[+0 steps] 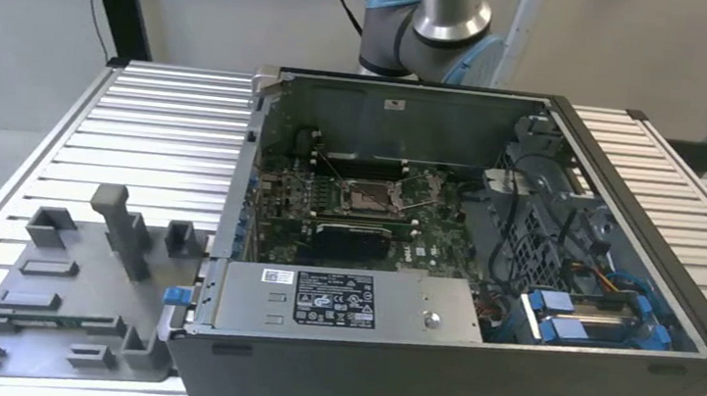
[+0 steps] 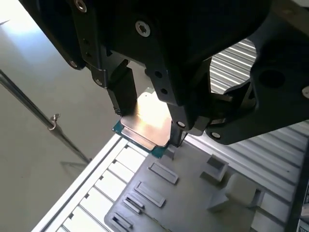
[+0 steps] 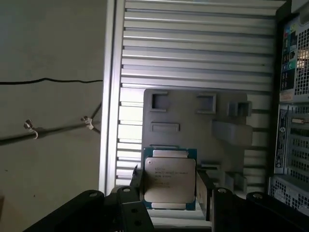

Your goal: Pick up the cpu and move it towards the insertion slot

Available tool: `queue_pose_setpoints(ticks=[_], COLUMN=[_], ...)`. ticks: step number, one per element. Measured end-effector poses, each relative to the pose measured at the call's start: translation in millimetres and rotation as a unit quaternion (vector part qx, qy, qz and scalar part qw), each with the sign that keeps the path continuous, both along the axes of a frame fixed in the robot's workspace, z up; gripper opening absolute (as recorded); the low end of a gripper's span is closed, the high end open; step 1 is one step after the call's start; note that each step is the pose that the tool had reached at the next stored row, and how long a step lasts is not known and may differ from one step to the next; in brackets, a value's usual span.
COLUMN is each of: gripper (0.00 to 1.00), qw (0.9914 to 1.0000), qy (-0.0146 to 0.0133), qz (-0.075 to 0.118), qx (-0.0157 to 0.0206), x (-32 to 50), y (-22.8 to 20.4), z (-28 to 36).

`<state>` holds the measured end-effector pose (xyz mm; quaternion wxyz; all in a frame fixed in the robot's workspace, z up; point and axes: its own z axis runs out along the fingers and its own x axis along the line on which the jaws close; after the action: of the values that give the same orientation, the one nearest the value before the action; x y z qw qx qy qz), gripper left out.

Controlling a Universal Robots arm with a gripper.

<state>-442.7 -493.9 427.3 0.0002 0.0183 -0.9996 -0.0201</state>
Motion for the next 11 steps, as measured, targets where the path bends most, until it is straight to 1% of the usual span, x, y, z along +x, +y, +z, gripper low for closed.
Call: queue_pose_setpoints(ticks=[2,6,7,11], gripper=[0.0,0.0,0.0,0.0], qw=[1.0,1.0,1.0,1.0], qy=[-0.0001,-0.0001,0.0,-0.0001], qz=[0.0,0.0,0.0,0.0], qx=[0.0001,0.0001,0.0001,0.0], x=[0.0,0.0,0.0,0.1], y=[0.0,0.0,0.0,0.0], z=[7.7,19.2,20.4,20.4])
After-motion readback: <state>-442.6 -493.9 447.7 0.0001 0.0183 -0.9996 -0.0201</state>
